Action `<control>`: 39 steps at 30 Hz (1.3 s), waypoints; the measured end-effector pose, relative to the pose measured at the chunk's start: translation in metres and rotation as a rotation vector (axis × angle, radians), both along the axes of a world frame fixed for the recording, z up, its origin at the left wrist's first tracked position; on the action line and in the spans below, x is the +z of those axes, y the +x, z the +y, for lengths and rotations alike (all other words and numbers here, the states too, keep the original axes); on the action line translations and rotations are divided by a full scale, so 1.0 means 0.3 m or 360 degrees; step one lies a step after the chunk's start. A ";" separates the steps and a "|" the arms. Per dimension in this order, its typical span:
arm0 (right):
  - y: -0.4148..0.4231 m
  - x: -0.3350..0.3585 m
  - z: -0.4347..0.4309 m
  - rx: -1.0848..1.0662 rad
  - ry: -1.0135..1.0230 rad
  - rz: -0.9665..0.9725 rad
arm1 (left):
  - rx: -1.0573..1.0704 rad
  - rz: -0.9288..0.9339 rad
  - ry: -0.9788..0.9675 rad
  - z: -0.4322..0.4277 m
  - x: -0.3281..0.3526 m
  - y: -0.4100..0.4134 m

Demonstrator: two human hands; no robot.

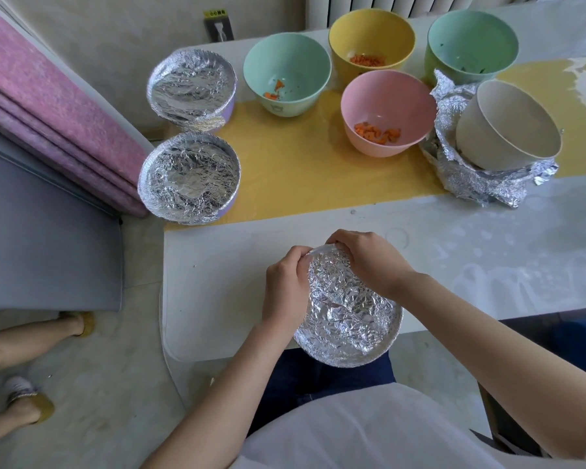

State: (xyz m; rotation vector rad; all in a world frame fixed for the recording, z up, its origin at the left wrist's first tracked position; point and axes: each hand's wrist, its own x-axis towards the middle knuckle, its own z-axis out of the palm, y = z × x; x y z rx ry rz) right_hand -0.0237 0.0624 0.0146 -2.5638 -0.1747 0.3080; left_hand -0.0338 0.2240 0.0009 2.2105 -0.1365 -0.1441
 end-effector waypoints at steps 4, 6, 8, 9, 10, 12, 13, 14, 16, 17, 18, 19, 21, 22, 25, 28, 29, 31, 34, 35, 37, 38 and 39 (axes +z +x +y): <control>0.013 0.011 0.013 0.0196 -0.0049 0.0102 | 0.0001 -0.0011 0.0064 -0.016 0.000 0.003; 0.019 0.012 0.016 0.0186 -0.0122 0.0117 | -0.0011 -0.0038 0.0097 -0.023 -0.002 -0.003; 0.018 0.009 0.023 0.0188 -0.0196 0.0089 | -0.0003 -0.0058 0.0113 -0.022 -0.007 -0.007; 0.014 0.007 0.026 0.0199 -0.0216 0.0077 | 0.0005 -0.0065 0.0111 -0.020 -0.009 -0.008; 0.010 0.006 0.027 0.0205 -0.0215 0.0067 | 0.0007 -0.0074 0.0108 -0.019 -0.012 -0.010; 0.006 0.005 0.019 0.0200 -0.0130 0.0050 | -0.0001 -0.0093 0.0108 -0.018 -0.011 -0.013; 0.004 0.005 0.012 0.0186 -0.0055 0.0051 | -0.0001 -0.0098 0.0108 -0.018 -0.011 -0.014; 0.003 0.005 0.005 0.0159 0.0016 0.0065 | 0.0006 -0.0100 0.0107 -0.017 -0.012 -0.015; -0.001 0.003 -0.010 0.0063 0.0121 0.0086 | 0.0053 -0.0089 0.0106 -0.013 -0.017 -0.020; -0.004 0.002 -0.016 0.0010 0.0157 0.0082 | 0.0086 -0.0077 0.0101 -0.013 -0.018 -0.022; -0.009 0.000 -0.020 -0.0034 0.0180 0.0066 | 0.0111 -0.0068 0.0097 -0.013 -0.021 -0.024; -0.012 -0.002 -0.021 -0.0054 0.0192 0.0043 | 0.0127 -0.0065 0.0098 -0.014 -0.022 -0.026; -0.017 -0.002 -0.018 -0.0050 0.0170 -0.0003 | 0.0144 -0.0066 0.0111 -0.015 -0.021 -0.029; -0.017 -0.002 -0.016 -0.0042 0.0155 -0.0020 | 0.0152 -0.0065 0.0114 -0.015 -0.020 -0.029; -0.008 -0.004 -0.016 -0.0050 0.0187 -0.0021 | 0.0163 -0.0061 0.0112 -0.011 -0.015 -0.026; -0.004 -0.006 -0.027 -0.0122 0.0245 0.0053 | 0.0189 -0.0062 0.0110 -0.012 -0.013 -0.026; -0.007 -0.009 -0.033 -0.0139 0.0238 0.0070 | 0.0215 -0.0051 0.0111 -0.014 -0.013 -0.027; -0.015 -0.013 -0.043 -0.0172 0.0227 0.0062 | 0.0244 -0.0036 0.0108 -0.017 -0.013 -0.032; -0.021 -0.026 -0.048 -0.0192 0.0207 -0.0003 | 0.0134 -0.0016 0.0143 -0.025 -0.004 -0.040; -0.021 -0.026 -0.046 -0.0179 0.0198 -0.0015 | 0.0077 -0.0010 0.0190 -0.028 0.002 -0.040; -0.020 -0.023 -0.039 -0.0139 0.0186 -0.0038 | -0.0007 -0.0001 0.0239 -0.027 0.010 -0.031; -0.018 -0.020 -0.035 -0.0123 0.0191 -0.0046 | -0.0025 0.0005 0.0227 -0.024 0.010 -0.022; -0.016 -0.018 -0.032 -0.0114 0.0199 -0.0047 | -0.0031 0.0009 0.0212 -0.020 0.008 -0.015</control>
